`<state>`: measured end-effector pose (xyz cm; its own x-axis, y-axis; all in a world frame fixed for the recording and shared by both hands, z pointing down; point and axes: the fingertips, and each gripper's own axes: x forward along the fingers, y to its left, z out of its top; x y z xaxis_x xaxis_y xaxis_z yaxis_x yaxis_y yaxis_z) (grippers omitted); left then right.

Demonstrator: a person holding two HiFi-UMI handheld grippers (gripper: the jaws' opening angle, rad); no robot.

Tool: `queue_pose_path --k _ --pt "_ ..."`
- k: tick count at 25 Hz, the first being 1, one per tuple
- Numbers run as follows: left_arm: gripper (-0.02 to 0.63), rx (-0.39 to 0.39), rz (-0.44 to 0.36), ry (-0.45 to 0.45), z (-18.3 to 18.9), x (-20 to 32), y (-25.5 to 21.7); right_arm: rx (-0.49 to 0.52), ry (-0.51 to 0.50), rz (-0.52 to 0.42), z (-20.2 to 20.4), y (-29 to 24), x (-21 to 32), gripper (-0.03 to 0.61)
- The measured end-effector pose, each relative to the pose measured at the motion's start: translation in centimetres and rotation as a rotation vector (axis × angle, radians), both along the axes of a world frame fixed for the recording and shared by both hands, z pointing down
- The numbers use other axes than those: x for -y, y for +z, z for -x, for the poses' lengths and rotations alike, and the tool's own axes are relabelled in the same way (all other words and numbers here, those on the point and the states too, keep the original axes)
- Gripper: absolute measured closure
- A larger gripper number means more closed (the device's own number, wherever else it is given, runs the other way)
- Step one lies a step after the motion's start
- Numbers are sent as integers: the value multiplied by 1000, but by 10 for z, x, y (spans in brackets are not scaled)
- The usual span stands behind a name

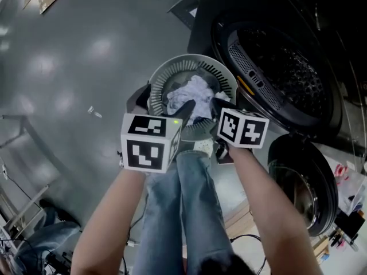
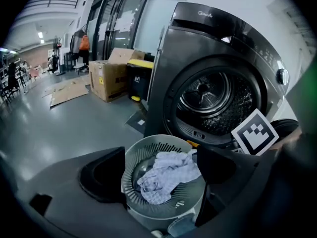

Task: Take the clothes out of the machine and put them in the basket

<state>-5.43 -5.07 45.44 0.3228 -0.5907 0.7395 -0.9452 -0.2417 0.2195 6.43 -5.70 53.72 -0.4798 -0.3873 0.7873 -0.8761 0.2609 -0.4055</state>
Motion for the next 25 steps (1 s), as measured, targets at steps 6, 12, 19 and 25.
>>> queue_pose_path --k 6,12,19,25 --pt "164 4 -18 -12 14 -8 -31 41 -48 -57 22 -41 6 488" --pt "164 3 -20 -20 21 -24 -71 36 -34 -55 19 -93 -4 488" --pt "164 4 -28 9 21 -47 -130 16 -78 -73 23 -168 -39 488" --pt "166 -9 -54 41 22 -66 -186 -6 -112 -108 34 -235 -64 488"
